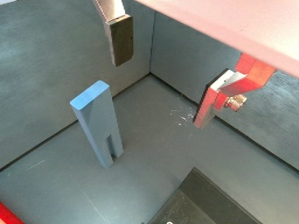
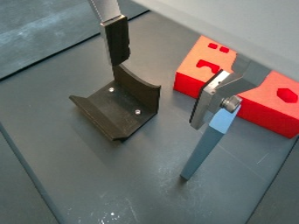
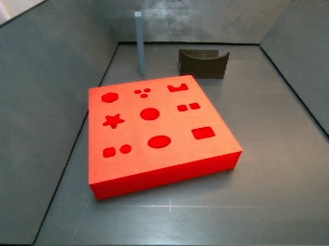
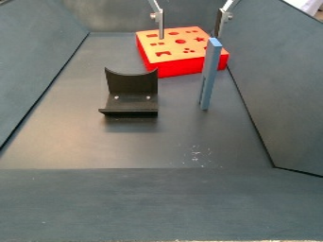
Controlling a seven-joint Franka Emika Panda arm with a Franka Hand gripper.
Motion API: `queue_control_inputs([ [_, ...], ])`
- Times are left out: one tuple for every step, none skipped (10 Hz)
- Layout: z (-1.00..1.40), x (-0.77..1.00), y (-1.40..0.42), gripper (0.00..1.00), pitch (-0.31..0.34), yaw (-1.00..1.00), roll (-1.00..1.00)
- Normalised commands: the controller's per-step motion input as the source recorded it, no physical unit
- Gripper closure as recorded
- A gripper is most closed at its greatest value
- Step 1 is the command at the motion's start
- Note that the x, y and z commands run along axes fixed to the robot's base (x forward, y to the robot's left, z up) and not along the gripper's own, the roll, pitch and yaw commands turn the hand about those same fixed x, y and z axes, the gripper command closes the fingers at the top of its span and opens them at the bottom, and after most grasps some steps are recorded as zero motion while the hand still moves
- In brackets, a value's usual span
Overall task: Pick up the double-square object. Move up. Move to above the board. Insert the double-square object.
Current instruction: Pick up the double-square object.
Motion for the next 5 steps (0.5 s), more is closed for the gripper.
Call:
queue_control_inputs([
  [-0.01, -0.47, -0.17, 0.0, -0.139, 0.13, 0.06],
  [0.0, -0.48, -0.4, 0.0, -0.1, 0.44, 0.15],
  [-0.03, -0.44, -0.45, 0.0, -0.114, 0.49, 0.16],
  [-0.08, -0.41, -0.36, 0.0, -0.114, 0.41, 0.1],
  [-0.32, -0.24, -0.22, 0.0, -0.07, 0.25, 0.07],
])
